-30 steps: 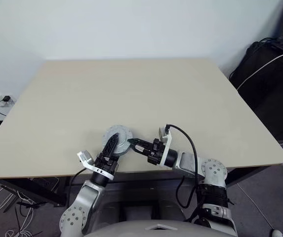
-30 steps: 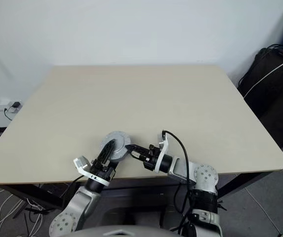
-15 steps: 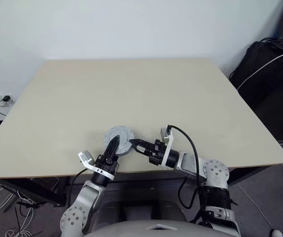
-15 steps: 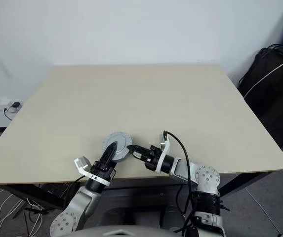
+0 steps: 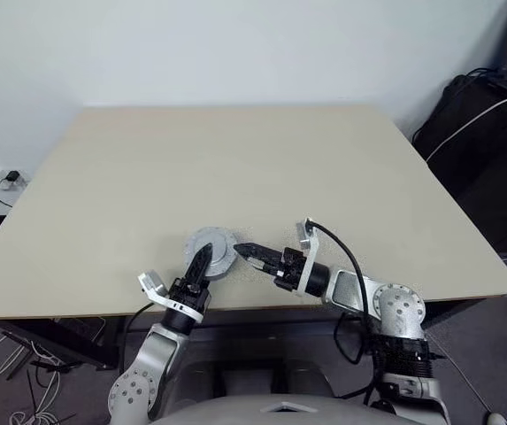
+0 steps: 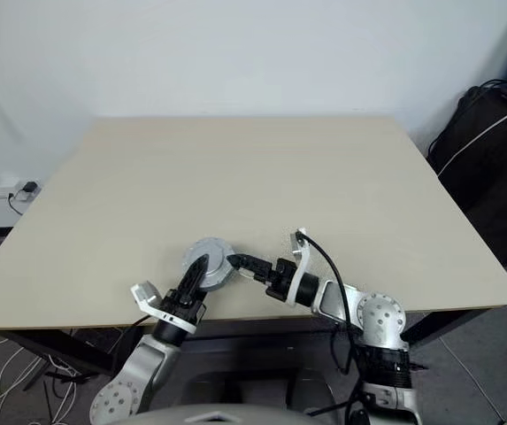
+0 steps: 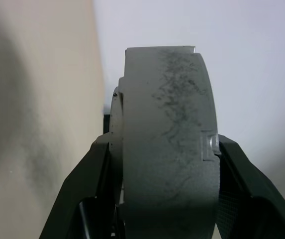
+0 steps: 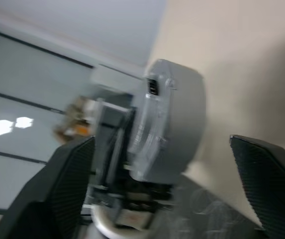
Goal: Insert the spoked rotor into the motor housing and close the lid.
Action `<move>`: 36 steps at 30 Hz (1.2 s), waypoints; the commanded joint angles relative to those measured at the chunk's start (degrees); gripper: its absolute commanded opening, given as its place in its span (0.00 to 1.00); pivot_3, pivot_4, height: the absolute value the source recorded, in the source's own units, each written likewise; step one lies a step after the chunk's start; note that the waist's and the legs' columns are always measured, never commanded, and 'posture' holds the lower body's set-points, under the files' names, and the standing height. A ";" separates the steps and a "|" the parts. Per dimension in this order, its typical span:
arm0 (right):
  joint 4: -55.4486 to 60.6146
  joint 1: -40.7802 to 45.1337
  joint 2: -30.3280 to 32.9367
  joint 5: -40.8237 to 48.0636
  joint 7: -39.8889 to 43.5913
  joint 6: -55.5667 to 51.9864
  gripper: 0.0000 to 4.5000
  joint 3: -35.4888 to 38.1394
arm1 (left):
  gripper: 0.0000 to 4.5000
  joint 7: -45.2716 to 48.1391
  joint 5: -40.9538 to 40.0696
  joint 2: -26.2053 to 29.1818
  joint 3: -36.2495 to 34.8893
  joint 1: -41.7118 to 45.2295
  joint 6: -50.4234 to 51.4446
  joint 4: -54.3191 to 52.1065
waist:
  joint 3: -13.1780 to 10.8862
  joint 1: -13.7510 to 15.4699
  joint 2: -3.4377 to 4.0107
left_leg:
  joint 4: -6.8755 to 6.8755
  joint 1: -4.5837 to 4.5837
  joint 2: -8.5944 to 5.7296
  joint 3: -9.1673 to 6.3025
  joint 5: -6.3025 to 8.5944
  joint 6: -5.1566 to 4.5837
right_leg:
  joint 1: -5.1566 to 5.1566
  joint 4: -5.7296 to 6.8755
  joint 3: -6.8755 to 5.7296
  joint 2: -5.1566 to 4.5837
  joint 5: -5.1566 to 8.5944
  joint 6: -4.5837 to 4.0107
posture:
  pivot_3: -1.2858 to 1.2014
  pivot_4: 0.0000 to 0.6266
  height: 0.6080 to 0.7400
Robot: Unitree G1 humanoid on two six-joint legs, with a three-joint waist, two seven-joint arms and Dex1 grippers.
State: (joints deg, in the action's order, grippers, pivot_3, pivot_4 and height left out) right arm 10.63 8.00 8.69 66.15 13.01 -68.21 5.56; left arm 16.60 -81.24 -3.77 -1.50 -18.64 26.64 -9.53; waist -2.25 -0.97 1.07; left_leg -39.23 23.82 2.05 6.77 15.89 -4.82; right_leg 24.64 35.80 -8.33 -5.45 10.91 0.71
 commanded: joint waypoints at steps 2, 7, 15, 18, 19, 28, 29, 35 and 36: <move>8.74 -2.48 5.68 -16.91 7.26 15.73 1.00 -9.42 | 0.46 -0.10 1.43 -5.65 -1.63 5.90 -3.89 -1.03 | -0.05 0.26 -0.09 | -0.01 -0.01 0.00 0.00 0.00 0.00 | -0.01 0.00 -0.01 0.00 0.00 0.00 | 0.52 0.00 1.00; 7.94 -5.81 11.50 -41.53 12.49 41.88 1.00 -21.40 | 0.46 -1.81 6.25 -4.87 -4.53 13.93 -9.34 4.08 | -0.12 0.37 -0.23 | -0.06 -0.02 -0.01 0.00 -0.01 0.00 | -0.06 0.00 -0.03 0.02 -0.01 0.02 | 0.52 0.00 1.00; -2.54 -7.19 10.83 -60.21 8.32 58.13 1.00 -26.47 | 0.46 -4.93 10.64 -5.60 -11.23 30.41 -14.57 20.08 | -0.06 0.40 -0.83 | -0.12 0.05 -0.03 0.07 -0.35 0.14 | -0.27 0.06 0.01 0.10 -0.03 0.06 | 0.52 0.00 1.00; -4.00 -7.80 10.06 -62.39 8.14 59.43 1.00 -26.16 | 0.46 -4.85 11.67 -5.45 -13.18 34.97 -14.65 25.48 | -0.17 0.55 -1.07 | -0.19 0.11 -0.02 0.03 -0.35 0.16 | -0.26 0.07 -0.01 0.11 -0.05 0.08 | 0.52 0.00 1.00; -4.24 -8.00 9.85 -62.91 8.15 59.75 1.00 -26.05 | 0.46 -4.95 12.48 -5.36 -13.78 36.47 -15.04 27.38 | -0.17 0.61 -1.09 | -0.21 0.11 -0.03 0.02 -0.35 0.16 | -0.28 0.07 -0.01 0.10 -0.05 0.08 | 0.52 0.00 1.00; -4.69 -8.80 8.42 -65.45 8.38 60.47 1.00 -24.90 | 0.46 -5.82 18.48 -3.91 -21.77 50.49 -18.15 45.40 | -0.22 0.29 -1.22 | -0.27 0.11 -0.03 0.02 -0.36 0.06 | -0.30 0.07 0.00 0.14 -0.08 0.14 | 0.52 0.00 1.00; -4.65 -8.80 8.27 -65.64 8.39 60.42 1.00 -24.82 | 0.46 -6.45 19.24 -3.54 -22.81 52.06 -18.71 47.78 | -0.23 0.30 -1.24 | -0.27 0.11 -0.02 0.01 -0.37 0.06 | -0.30 0.07 0.00 0.15 -0.08 0.14 | 0.52 0.00 1.00; -4.26 -9.13 7.55 -66.44 8.13 60.15 1.00 -24.44 | 0.46 -7.84 23.80 -1.52 -27.34 58.29 -21.60 58.80 | -0.23 0.26 -1.25 | -0.27 0.12 -0.03 0.00 -0.38 0.05 | -0.30 0.10 0.00 0.16 -0.11 0.18 | 0.52 0.00 1.00; -4.17 -9.24 7.44 -66.50 8.07 60.09 1.00 -24.34 | 0.46 -8.17 24.30 -1.36 -27.99 58.69 -21.72 59.81 | -0.23 0.25 -1.26 | -0.27 0.12 -0.04 0.00 -0.38 0.05 | -0.30 0.09 0.01 0.15 -0.14 0.24 | 0.52 0.00 1.00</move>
State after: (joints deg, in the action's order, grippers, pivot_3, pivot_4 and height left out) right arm 4.77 -1.36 16.40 0.00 21.27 -8.91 -19.81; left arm 7.85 -58.09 -5.53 -29.00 37.46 5.68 50.15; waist -2.48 -0.72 -0.18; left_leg -39.50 23.94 2.01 6.78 15.51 -4.77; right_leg 24.34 35.88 -8.32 -5.29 10.66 1.12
